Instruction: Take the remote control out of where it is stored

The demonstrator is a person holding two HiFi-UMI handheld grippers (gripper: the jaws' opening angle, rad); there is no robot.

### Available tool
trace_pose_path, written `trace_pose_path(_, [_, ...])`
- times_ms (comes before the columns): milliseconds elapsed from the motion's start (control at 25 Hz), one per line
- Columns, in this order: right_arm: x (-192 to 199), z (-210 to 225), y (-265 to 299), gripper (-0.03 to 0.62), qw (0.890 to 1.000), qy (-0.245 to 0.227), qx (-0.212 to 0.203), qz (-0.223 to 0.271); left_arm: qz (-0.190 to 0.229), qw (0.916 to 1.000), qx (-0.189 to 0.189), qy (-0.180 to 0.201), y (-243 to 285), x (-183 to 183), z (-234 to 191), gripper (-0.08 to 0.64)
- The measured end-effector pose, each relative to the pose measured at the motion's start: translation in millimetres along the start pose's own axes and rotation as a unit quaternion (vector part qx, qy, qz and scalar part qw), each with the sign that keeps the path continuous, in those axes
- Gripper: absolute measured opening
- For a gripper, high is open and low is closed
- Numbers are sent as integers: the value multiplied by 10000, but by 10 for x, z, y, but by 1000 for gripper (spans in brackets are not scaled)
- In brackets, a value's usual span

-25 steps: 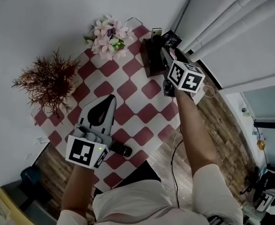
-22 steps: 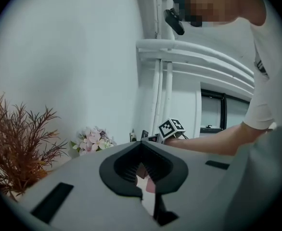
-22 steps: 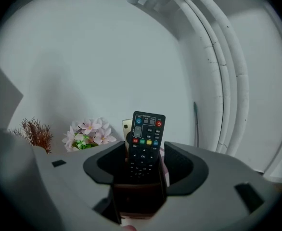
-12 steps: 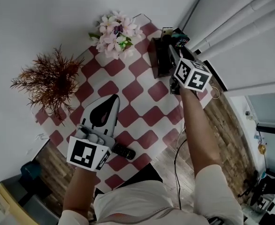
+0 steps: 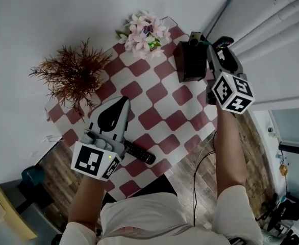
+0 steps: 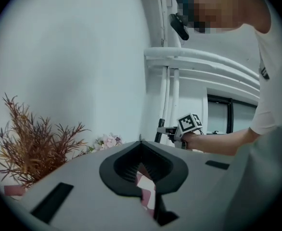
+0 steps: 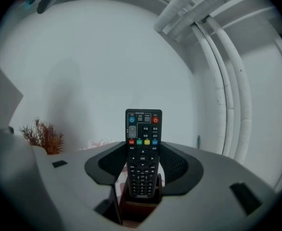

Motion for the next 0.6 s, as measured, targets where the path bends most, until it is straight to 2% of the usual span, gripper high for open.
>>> trace_pose_path(160, [-170,-301,-450,221,9956,-872,-322,-117,147,9999,-47,-20,-236,-106,-61,8])
trace_pose_path(320, [-135,-724,-886,219,9797,-1584,-942,-783,176,9997,-158,-90,-570,-137,-142,8])
trace_pose_path(480, [107,-1140,-1151,219,9492,-2043,-1494,-1869,125,9995,-240,-154,-865,-93,-160,8])
trace_pose_path(600, [393,-1485,-1261,219,9144,-2347,-1906,-2691,41,9995,-309,-77,-1026,-9,-168,9])
Point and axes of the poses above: the fingertips, and each gripper's own axes: y forward along the fingers, z to its right, x out of its underside, the point moved 7 cm from there along -y, backward along the fingers, and after that the axes turned 3 degrees about z, right-handed, at the moved point
